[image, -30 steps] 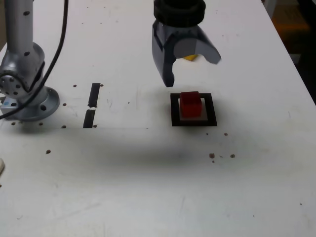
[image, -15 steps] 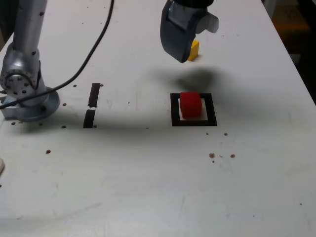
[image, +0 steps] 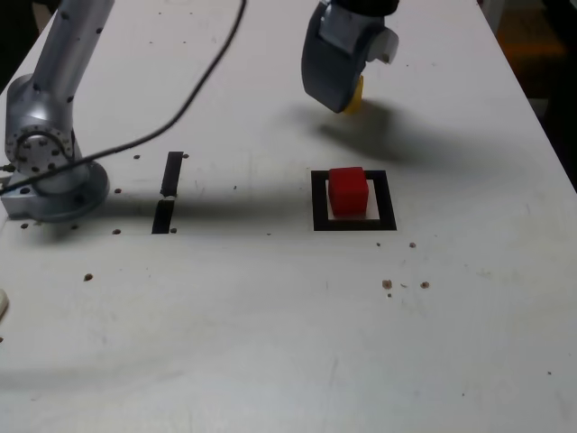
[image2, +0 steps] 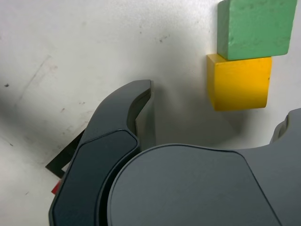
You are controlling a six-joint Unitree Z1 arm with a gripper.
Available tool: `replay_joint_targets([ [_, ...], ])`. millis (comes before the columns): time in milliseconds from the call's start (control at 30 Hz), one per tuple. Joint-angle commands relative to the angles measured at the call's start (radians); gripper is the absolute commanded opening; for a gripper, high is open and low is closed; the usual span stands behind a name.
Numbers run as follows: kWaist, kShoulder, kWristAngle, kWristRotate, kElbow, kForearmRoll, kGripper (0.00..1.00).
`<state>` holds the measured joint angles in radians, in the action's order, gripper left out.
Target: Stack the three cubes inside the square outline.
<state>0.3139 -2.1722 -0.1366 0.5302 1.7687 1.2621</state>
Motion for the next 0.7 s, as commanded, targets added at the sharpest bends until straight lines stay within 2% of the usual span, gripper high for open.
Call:
replay_joint_targets([
  [0, 0.018, -0.015, -0.001, -0.014, 0.004, -0.010, 1.00],
  [433, 0.070, -0.060, 0.001, -0.071, 0.032, -0.032, 0.98],
  [667, 0.095, -0.087, -0.003, -0.085, 0.062, -0.016, 0.89],
])
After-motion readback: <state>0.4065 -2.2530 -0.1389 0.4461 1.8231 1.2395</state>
